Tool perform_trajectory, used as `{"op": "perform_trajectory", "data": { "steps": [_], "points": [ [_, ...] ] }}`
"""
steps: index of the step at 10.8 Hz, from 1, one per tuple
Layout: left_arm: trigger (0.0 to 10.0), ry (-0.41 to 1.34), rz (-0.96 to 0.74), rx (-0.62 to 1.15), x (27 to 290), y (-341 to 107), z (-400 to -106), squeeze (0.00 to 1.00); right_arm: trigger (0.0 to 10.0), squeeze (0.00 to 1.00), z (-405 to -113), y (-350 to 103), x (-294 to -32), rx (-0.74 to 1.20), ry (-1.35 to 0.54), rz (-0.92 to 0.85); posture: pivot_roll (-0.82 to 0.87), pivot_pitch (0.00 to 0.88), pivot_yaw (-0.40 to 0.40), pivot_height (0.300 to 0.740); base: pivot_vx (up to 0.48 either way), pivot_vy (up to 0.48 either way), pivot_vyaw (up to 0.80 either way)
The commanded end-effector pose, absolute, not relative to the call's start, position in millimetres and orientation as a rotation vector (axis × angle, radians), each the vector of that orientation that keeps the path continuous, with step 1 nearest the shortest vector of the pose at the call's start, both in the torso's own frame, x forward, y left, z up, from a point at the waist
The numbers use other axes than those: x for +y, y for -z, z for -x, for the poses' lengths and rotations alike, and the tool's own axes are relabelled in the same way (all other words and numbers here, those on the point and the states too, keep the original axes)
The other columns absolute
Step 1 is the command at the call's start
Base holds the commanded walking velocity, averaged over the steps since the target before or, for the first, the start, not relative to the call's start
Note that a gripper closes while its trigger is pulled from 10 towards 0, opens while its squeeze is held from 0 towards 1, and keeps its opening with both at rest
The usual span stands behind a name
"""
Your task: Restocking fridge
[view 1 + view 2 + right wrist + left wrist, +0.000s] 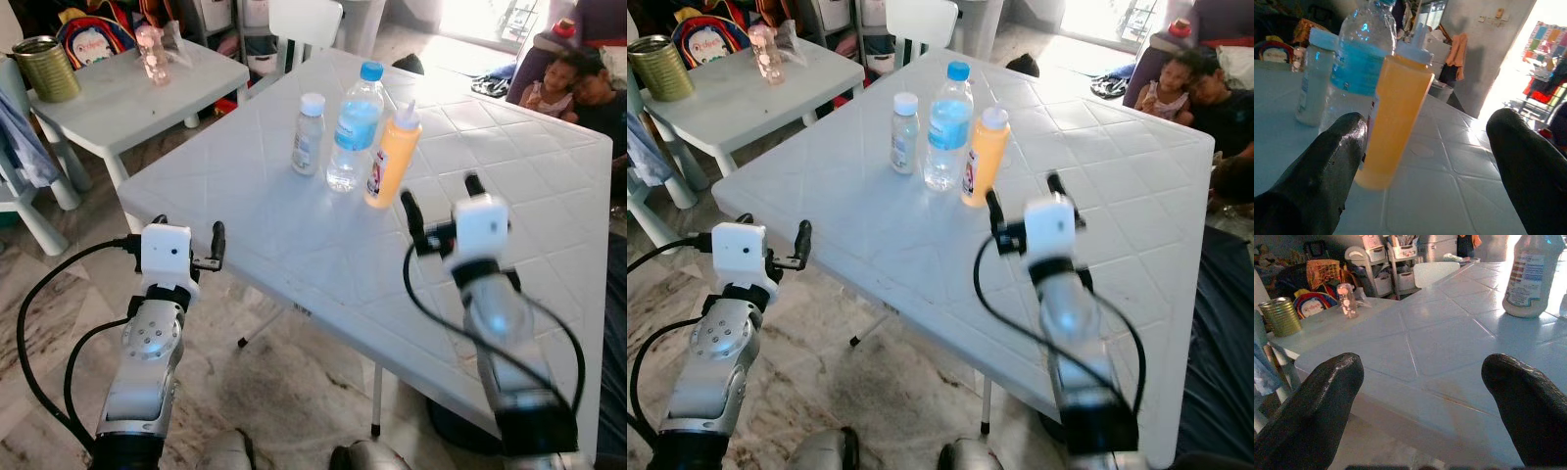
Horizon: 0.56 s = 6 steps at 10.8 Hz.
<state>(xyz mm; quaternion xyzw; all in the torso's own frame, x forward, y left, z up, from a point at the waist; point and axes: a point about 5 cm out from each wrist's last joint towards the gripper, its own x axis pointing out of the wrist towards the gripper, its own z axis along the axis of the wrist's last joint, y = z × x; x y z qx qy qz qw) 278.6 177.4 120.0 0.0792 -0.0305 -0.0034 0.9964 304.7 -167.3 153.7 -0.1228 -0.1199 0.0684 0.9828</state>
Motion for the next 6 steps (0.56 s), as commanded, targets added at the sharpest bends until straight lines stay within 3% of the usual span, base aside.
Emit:
{"op": "perform_trajectory", "data": {
  "steps": [1, 6],
  "points": [
    [10.0, -0.009, -0.183, -0.065, 181.8, -124.6, -275.5, 0.0, 10.0, 0.0, -313.4, -159.8, -172.4, -0.237, -0.142, 0.245, 0.1, 0.154, -0.044, 0.74, 0.0, 0.0, 0.0],
    [10.0, -0.006, -0.23, -0.046, 192.9, -131.2, -264.8, 0.0, 10.0, 0.0, -339.7, -185.4, -170.8, -0.296, -0.161, 0.238, 0.17, 0.212, -0.008, 0.74, 0.0, 0.0, 0.0]
  ]
}}
